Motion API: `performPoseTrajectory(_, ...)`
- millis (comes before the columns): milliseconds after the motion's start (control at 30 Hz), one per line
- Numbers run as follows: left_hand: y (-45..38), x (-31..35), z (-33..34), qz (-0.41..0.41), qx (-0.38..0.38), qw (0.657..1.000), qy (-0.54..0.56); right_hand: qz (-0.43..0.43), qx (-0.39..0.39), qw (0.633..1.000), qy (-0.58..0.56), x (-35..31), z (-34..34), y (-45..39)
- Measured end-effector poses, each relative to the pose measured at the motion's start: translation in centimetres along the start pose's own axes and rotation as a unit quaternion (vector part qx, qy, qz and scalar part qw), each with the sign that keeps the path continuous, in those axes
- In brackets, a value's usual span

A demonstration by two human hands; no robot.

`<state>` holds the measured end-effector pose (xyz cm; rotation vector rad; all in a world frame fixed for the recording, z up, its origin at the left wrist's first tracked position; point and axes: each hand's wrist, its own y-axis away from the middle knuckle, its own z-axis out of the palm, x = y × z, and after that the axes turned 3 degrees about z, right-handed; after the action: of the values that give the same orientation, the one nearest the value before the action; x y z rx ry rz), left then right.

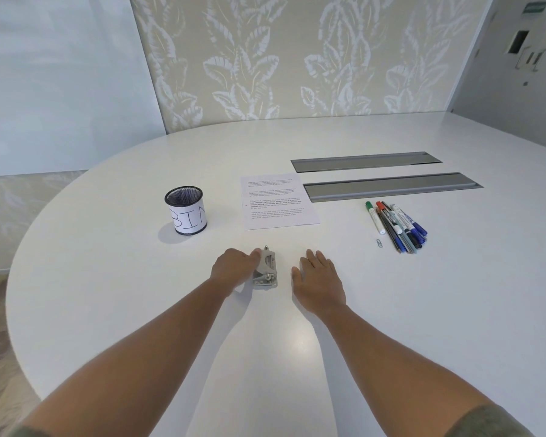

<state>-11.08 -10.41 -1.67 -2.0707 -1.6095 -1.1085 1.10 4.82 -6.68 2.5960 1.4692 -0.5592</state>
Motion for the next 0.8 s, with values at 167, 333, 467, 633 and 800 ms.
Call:
performPoseTrajectory(167,-0.2,0.7,0.4,-0.049,-0.024,0.998,0.036,-0.003,-0.005,1.0,0.007,-0.1,-0.2,0.1)
performPoseTrajectory(333,-0.3,0.9,0.5,-0.058,-0.017,0.998,0.033,-0.001,-0.014,1.0,0.013,-0.2,-0.4,0.2)
performPoseTrajectory(467,-0.3,1.0,0.4,-0.052,-0.005,0.998,0.029,0.001,-0.02,1.0,0.016,-0.2,-0.4,0.1)
performPoseTrajectory(633,-0.4,1.0,-0.3,-0.049,0.01,0.997,0.056,0.005,-0.03,0.999,0.012,-0.2,-0.5,0.1)
performPoseTrajectory(800,-0.8,-0.2,-2.5,-0.054,0.025,0.996,0.074,0.006,-0.029,0.999,0.015,-0.2,-0.4,0.1)
